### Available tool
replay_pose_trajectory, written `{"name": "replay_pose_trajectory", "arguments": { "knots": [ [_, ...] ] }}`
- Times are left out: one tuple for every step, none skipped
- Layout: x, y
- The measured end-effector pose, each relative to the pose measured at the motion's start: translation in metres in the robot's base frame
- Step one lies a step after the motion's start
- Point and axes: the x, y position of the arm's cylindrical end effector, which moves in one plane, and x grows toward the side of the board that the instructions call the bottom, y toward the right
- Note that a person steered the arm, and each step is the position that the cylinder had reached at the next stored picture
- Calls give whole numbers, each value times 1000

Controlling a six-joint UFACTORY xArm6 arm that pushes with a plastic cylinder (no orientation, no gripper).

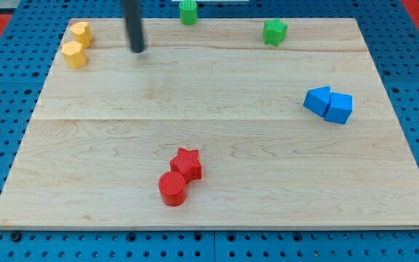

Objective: Place the yellow hexagon to the right of the yellow heart

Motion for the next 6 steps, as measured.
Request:
{"name": "replay_pose_trajectory", "arguments": {
  "knots": [
    [47, -80],
    [38, -120],
    [24, -91],
    [2, -69],
    [-10, -42],
    [-10, -26]
  ]
}}
